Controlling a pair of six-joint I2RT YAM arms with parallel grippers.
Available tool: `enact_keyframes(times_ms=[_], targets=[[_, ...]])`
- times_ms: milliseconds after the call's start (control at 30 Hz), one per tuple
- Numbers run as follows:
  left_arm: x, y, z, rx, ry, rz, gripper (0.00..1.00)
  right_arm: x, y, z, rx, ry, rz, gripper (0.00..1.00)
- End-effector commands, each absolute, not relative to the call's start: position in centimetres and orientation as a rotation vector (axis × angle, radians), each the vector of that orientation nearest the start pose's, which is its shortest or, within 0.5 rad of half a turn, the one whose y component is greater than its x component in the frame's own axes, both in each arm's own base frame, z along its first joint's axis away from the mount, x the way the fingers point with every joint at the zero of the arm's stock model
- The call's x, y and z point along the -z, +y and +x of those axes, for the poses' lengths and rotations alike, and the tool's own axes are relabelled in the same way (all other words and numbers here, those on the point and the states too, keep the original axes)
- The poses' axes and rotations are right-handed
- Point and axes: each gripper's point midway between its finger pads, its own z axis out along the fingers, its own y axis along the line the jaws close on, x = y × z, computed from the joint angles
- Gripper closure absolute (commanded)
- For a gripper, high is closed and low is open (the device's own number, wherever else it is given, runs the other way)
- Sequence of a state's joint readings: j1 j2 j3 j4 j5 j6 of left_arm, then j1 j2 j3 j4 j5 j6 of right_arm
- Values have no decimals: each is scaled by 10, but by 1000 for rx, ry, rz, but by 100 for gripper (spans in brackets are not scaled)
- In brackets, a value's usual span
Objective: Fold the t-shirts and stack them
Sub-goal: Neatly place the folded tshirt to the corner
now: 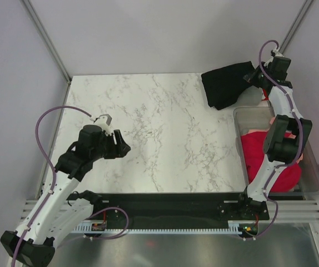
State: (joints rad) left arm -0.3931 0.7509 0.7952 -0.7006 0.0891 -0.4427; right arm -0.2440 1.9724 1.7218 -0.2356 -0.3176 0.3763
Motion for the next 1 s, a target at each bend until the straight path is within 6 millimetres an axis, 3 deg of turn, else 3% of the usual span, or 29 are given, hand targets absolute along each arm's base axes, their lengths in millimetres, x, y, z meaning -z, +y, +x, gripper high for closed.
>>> enact_keyframes(times_ms=[0, 33, 100, 167, 200, 233, 300, 333, 567, 600, 667, 833, 933, 967], targets=[[-190, -128, 214, 573, 2247, 24, 33, -200, -135, 555, -368, 1884, 755, 100], [-189, -128, 214, 573, 2245, 20, 33, -177, -151, 544, -405, 1889, 843, 100], [-190, -128, 214, 574, 2244, 20, 33, -157, -164, 545, -476, 1853, 935, 99], [-190, -129, 214, 579, 2248, 23, 33, -143, -174, 545, -496, 1865, 958, 91], [-189, -129, 214, 578, 2251, 25, 33, -126, -174, 545, -507, 1900, 983, 83], [-189, -129, 214, 578, 2251, 25, 33, -122, -173, 547, -516, 1911, 984, 55], [-190, -128, 214, 575, 2245, 22, 33, -113, -169, 548, -551, 1926, 990, 39], [-190, -128, 214, 572, 2245, 22, 33, -109, -164, 547, -570, 1928, 999, 36], [-192, -128, 214, 579, 2238, 22, 33, -143, -139, 547, -574, 1945, 892, 21], [-192, -128, 213, 581, 2238, 23, 33, -157, -137, 542, -552, 1941, 883, 2], [-193, -128, 213, 578, 2231, 21, 33, -169, -145, 534, -378, 1954, 887, 2], [-195, -127, 213, 581, 2222, 20, 33, -220, -158, 508, 0, 1919, 915, 2], [-196, -127, 213, 582, 2219, 20, 33, -245, -143, 506, 133, 1928, 841, 2], [-196, -127, 213, 580, 2216, 18, 33, -242, -145, 501, 206, 1948, 852, 2]])
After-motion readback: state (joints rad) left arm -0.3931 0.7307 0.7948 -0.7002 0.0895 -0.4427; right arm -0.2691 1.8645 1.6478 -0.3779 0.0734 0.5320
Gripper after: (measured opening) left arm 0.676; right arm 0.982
